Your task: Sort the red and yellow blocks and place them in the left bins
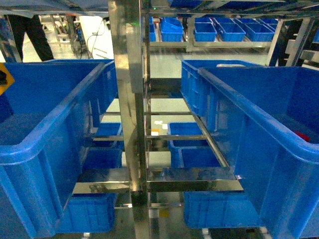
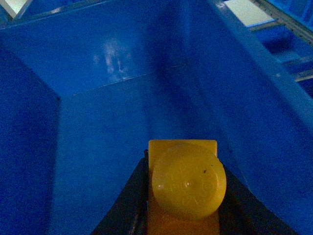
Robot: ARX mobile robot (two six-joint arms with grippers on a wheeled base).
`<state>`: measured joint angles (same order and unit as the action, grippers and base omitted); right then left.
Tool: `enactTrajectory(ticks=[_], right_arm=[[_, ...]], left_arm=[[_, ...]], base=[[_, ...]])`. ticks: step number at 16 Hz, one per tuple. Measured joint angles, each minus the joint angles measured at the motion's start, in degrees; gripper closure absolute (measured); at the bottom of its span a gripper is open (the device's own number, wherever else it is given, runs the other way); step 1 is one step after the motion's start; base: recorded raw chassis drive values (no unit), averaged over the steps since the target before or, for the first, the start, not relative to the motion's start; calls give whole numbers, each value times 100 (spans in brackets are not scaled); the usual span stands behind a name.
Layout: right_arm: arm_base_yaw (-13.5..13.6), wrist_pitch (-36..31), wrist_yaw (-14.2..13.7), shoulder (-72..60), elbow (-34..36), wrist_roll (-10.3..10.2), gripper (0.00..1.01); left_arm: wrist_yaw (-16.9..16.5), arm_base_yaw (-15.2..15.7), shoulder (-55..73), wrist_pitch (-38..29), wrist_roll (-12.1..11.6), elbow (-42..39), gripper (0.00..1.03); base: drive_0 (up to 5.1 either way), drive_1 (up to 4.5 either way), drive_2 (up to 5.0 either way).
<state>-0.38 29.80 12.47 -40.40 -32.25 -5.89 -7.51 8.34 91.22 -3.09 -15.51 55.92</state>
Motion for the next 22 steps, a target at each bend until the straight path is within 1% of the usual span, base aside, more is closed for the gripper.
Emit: enactTrajectory(ticks=[3, 4, 5, 6, 7, 9, 10, 12, 14, 15, 18, 20, 21, 22], right_arm=[[0, 0, 2, 0, 0, 0, 3], [0, 0, 2, 0, 0, 0, 3], [0, 0, 2, 0, 0, 0, 3], [0, 0, 0, 0, 0, 0, 3], [0, 0, 2, 0, 0, 0, 3], [0, 0, 2, 0, 0, 0, 3], [0, 0, 2, 0, 0, 0, 3], [0, 0, 0, 0, 0, 0, 3], [0, 0, 0, 0, 0, 0, 3], [0, 0, 0, 0, 0, 0, 3], [0, 0, 0, 0, 0, 0, 3], [0, 0, 0, 0, 0, 0, 3], [0, 0, 0, 0, 0, 0, 3], [0, -2, 0, 0, 0, 0, 3]], left_arm=[[201, 87, 1119, -192, -551, 820, 76], [387, 162, 1749, -302, -804, 1200, 76], [531, 363, 2664, -199, -1051, 1766, 76], [649, 457, 3003, -350, -1167, 1834, 76], [638, 485, 3025, -422, -1196, 1834, 76], [516, 487, 3008, -634, -1193, 1827, 76], [505, 483, 2986, -671, -1182, 1818, 74], [452, 468, 2907, -691, -1167, 1766, 64], [420, 457, 2846, -658, -1145, 1729, 58], [382, 442, 2771, -643, -1130, 1683, 53], [291, 420, 2618, -579, -1051, 1606, 42], [166, 404, 2376, -483, -968, 1493, 26], [59, 398, 2168, -339, -879, 1353, 15], [-247, 398, 1593, 0, -802, 940, 5]], base=[[0, 0, 0], [0, 0, 0], [0, 0, 0], [0, 0, 0], [0, 0, 0], [0, 0, 0], [0, 0, 0], [0, 0, 0], [0, 0, 0], [0, 0, 0], [0, 0, 0], [0, 0, 0], [0, 0, 0], [0, 0, 0]])
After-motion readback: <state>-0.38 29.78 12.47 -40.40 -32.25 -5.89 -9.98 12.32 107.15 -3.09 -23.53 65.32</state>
